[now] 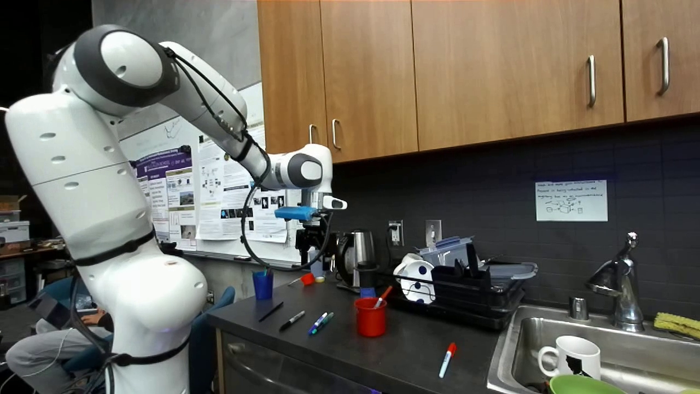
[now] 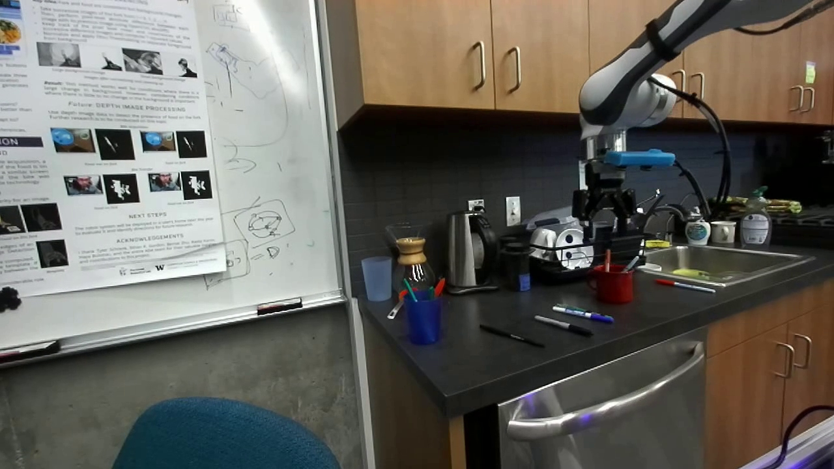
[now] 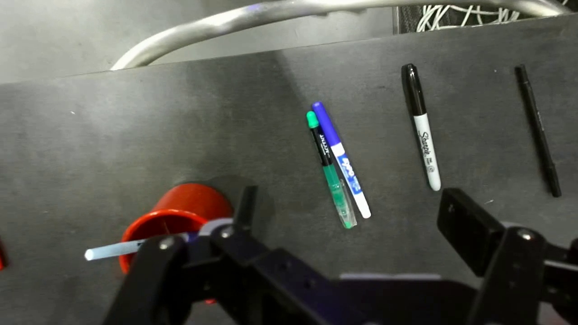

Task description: Remove the black pen from the orange cup and put it on the countertop

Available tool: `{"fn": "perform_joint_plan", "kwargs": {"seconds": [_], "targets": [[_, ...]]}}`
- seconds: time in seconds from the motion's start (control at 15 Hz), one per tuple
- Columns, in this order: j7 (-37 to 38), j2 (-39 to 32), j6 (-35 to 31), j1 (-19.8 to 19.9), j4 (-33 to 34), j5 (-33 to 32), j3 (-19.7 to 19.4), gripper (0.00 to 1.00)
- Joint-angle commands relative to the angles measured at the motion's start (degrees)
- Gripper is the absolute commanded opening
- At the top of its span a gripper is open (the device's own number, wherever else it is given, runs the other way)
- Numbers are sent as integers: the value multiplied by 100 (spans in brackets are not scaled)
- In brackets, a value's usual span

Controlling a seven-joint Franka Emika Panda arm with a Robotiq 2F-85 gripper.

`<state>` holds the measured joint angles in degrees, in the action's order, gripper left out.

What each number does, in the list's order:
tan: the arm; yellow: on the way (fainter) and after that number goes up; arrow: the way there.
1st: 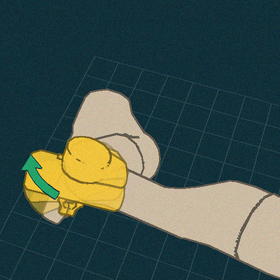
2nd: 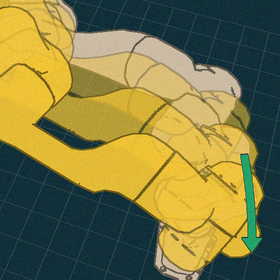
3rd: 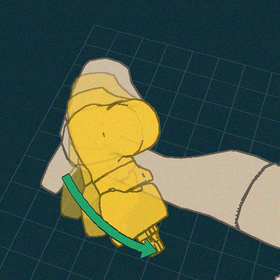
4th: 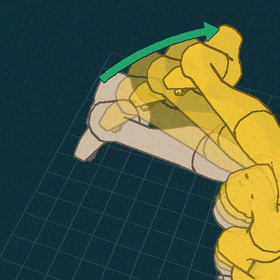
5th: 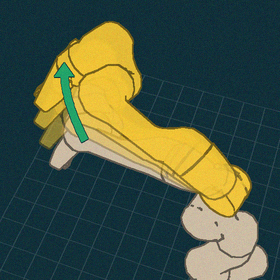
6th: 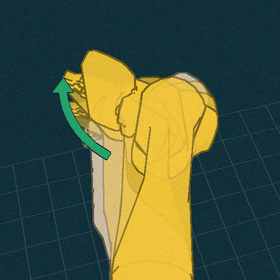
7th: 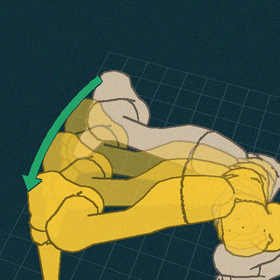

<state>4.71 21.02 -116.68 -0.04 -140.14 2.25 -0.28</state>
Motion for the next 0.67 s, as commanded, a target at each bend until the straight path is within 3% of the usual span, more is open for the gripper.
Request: {"fn": "perform_joint_plan", "kwargs": {"seconds": [0.0,0.4,0.6], "targets": [[-156,609,-59,143,-367,-283,-33,100],[-552,1086,258,224,-514,-620,-192,100],[-349,880,133,215,-427,-568,-123,100]]}}
